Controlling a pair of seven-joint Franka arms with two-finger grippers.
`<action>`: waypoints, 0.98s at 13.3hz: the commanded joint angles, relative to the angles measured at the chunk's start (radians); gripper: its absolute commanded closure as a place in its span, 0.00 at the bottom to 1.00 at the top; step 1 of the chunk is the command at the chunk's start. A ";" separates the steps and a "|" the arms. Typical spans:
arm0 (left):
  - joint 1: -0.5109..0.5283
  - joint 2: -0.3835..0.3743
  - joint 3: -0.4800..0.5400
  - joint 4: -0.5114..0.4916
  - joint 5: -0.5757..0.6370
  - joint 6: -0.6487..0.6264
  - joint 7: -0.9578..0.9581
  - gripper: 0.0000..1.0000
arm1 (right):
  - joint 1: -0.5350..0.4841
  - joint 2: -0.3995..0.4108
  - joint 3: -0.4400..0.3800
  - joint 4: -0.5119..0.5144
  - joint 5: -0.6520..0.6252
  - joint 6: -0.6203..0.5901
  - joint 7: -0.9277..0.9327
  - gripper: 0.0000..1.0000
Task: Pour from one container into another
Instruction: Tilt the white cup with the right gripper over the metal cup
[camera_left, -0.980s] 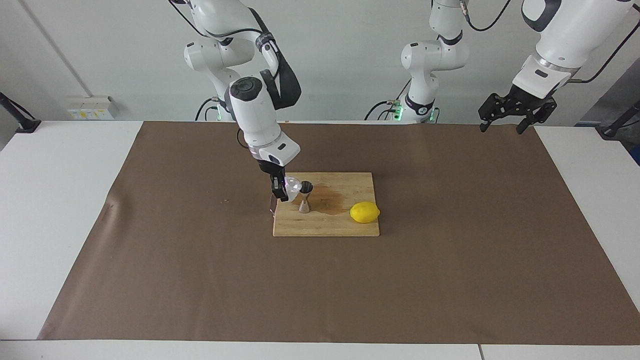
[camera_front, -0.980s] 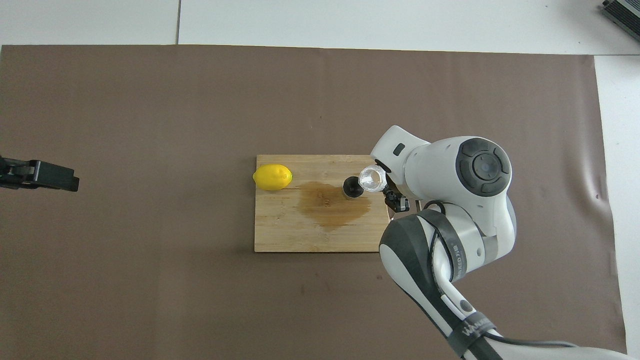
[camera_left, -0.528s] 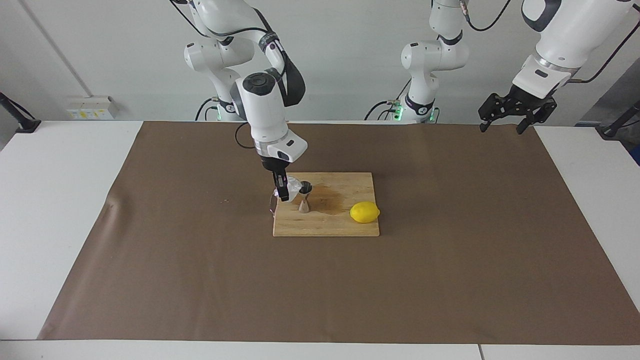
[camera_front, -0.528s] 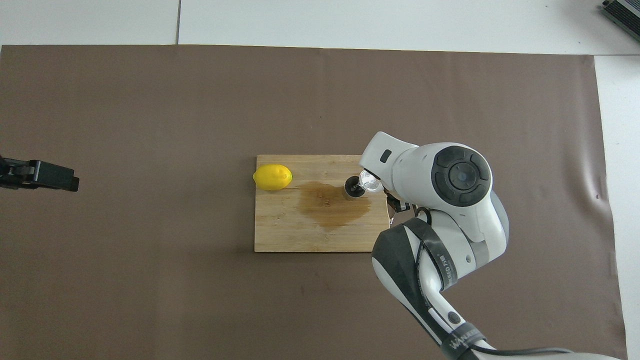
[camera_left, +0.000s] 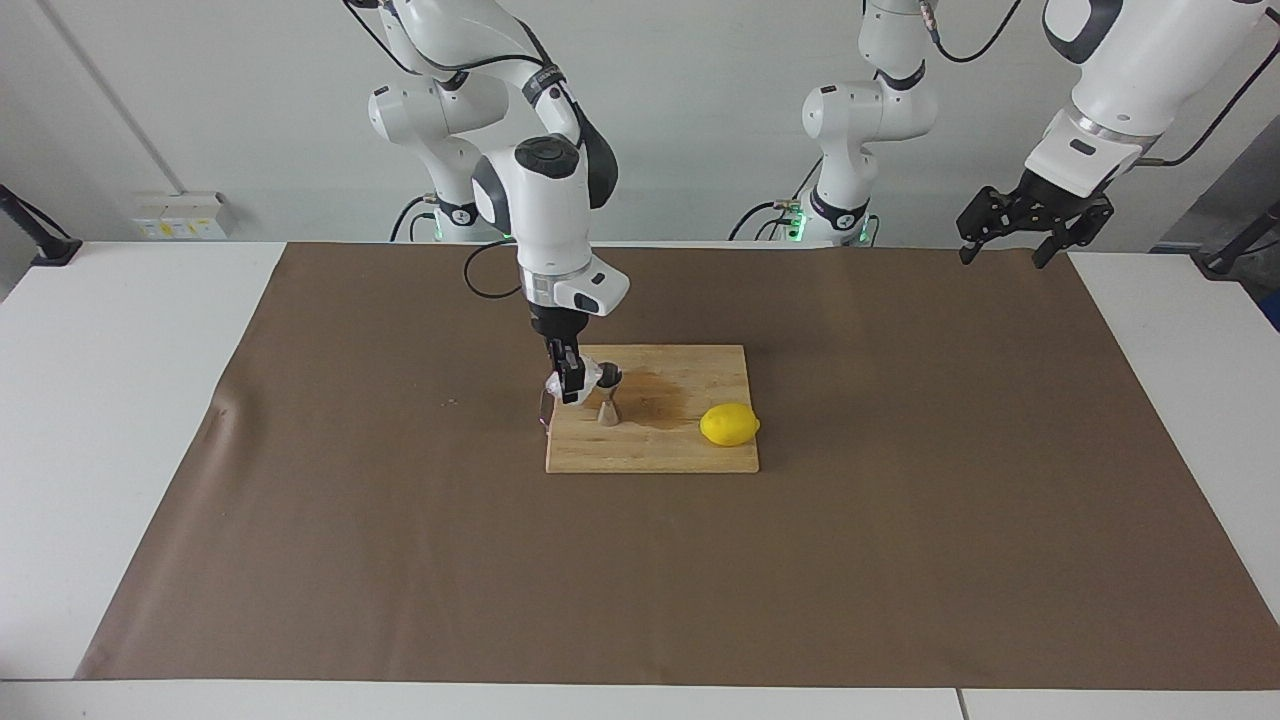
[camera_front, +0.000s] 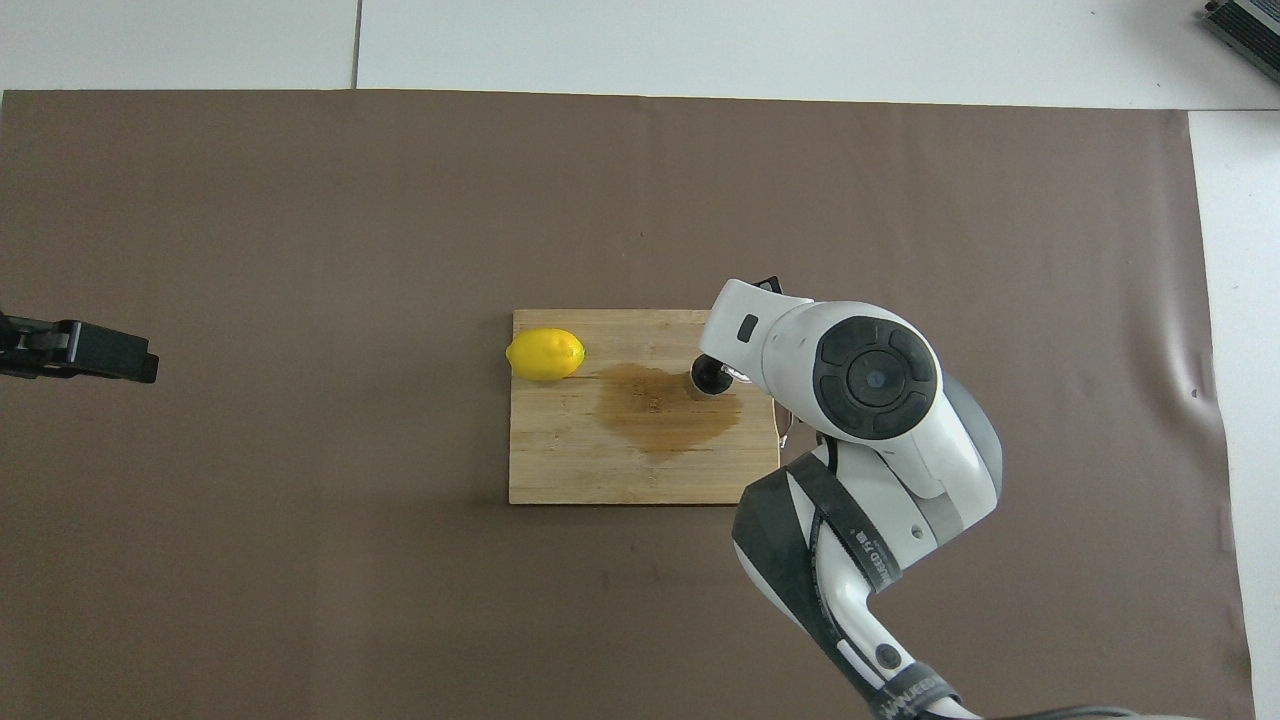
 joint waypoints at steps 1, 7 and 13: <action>-0.005 -0.024 0.006 -0.022 0.013 -0.002 0.010 0.00 | -0.001 0.008 0.005 0.023 -0.059 -0.033 0.000 1.00; -0.005 -0.024 0.008 -0.022 0.013 -0.002 0.008 0.00 | -0.001 0.005 0.022 0.023 -0.081 -0.034 0.002 1.00; -0.005 -0.025 0.008 -0.022 0.013 -0.002 0.008 0.00 | 0.013 0.004 0.034 0.024 -0.120 -0.027 0.008 1.00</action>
